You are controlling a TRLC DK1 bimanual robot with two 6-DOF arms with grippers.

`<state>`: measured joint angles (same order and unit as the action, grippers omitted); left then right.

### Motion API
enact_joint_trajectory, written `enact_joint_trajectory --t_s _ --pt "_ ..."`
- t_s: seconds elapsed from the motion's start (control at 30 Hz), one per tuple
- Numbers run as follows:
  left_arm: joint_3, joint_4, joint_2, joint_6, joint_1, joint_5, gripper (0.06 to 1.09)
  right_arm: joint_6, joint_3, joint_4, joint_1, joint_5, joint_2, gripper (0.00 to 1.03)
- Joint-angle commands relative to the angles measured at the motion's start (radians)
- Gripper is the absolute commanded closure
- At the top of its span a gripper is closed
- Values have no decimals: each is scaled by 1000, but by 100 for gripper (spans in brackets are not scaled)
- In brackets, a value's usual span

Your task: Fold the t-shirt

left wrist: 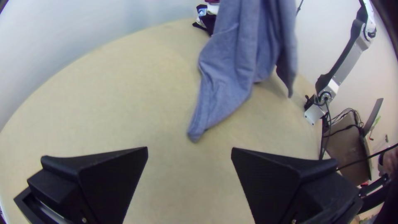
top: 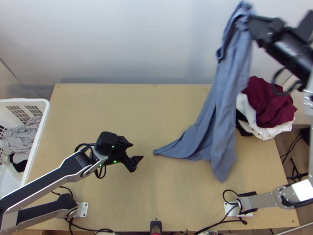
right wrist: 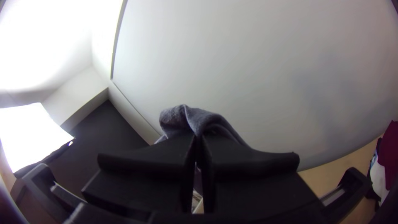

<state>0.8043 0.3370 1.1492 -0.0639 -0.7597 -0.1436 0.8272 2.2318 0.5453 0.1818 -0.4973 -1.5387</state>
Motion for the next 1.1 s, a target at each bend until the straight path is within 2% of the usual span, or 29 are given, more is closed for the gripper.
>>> enact_joint_trajectory --t_s 0.0,0.33,0.6,0.63,0.67,0.7,0.77,0.8,0.83,1.07 --pt "19 -19 41 -4 -18 30 11 -43 -78 -13 54 -1 -101 100" --pt "-13 -19 24 -2 31 42 11 -85 -23 -87 134 0 -362 100" --pt "-37 -35 17 -14 36 49 11 -166 -54 -87 174 9 -561 100" --pt "-37 -35 14 -17 36 49 11 -171 -54 -87 179 11 -580 97" --pt "-36 -35 10 -24 36 49 11 -180 -61 -87 182 22 -589 85" --pt "-36 -33 4 -25 36 49 11 -189 -77 -87 183 36 -589 67" --pt "-34 -24 -11 -28 37 49 11 -201 -97 -84 183 55 -572 24" --pt "-36 -19 -19 -31 39 49 11 -206 -112 -84 179 59 -555 10" --pt "-36 -9 -29 -31 39 49 11 -209 -127 -82 173 59 -535 3" --pt "-53 11 -85 -40 69 47 11 -255 -411 -74 91 63 -210 3"
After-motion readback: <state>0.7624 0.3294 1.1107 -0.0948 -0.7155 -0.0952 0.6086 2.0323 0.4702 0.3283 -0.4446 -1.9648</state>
